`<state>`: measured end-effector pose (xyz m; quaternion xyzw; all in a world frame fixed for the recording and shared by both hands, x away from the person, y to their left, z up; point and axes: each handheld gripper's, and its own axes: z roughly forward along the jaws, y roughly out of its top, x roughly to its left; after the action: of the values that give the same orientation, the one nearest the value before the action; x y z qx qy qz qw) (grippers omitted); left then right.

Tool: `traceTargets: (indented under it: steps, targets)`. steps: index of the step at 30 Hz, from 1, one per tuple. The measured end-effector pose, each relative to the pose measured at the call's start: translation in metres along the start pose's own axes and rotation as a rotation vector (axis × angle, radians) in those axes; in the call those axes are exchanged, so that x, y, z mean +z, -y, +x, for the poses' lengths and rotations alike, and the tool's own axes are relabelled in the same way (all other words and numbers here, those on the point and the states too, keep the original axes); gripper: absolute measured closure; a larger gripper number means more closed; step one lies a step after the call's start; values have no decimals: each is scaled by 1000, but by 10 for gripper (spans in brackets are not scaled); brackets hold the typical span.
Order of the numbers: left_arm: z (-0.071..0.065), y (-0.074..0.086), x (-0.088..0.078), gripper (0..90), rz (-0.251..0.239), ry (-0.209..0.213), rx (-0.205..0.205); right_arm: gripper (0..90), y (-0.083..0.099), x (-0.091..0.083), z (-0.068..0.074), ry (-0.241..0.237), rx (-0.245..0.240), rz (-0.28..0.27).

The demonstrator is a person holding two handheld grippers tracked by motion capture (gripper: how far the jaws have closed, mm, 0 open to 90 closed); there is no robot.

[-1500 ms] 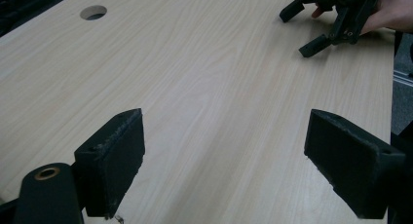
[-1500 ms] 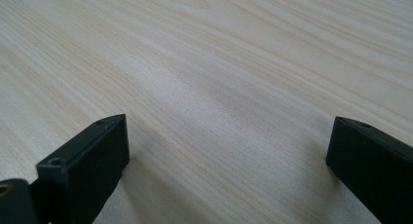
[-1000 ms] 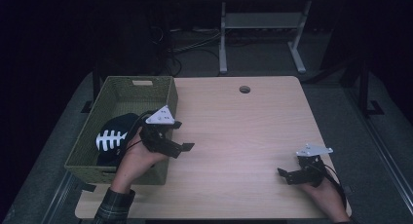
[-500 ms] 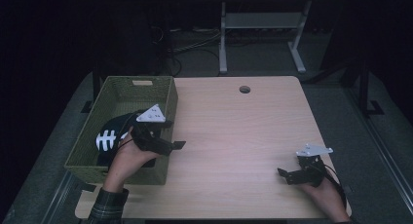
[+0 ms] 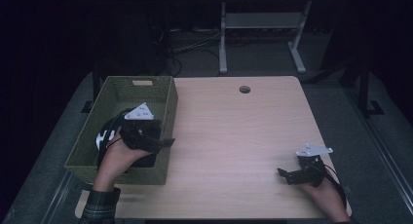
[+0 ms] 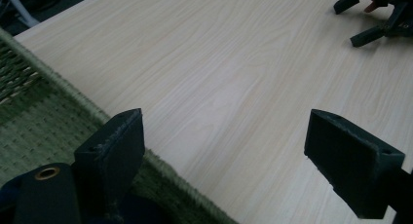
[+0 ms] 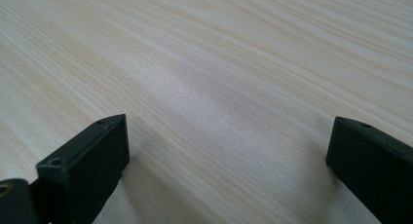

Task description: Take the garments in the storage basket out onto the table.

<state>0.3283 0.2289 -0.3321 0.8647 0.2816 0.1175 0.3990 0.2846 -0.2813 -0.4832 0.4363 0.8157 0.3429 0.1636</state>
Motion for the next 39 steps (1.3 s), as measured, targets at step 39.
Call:
traceTargets:
  steps: [39]
  targets:
    - [50,45,-60,142,9,-176,-128,14,0,0,0,1,-1,0]
